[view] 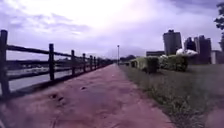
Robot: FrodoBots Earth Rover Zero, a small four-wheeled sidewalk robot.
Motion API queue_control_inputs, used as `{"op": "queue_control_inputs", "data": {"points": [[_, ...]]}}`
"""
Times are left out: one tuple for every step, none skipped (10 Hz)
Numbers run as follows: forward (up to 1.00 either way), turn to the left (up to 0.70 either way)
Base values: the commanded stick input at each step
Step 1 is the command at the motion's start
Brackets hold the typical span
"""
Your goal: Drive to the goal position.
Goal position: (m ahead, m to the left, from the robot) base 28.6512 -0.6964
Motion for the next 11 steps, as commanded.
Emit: {"op": "queue_control_inputs", "data": {"points": [[1.0, 0.0], [1.0, 0.04], [1.0, 0.14], [1.0, 0.24], [1.0, 0.36], [1.0, 0.0], [1.0, 0.0], [1.0, 0.0], [1.0, 0.0], [1.0, 0.0], [1.0, 0.0]]}}
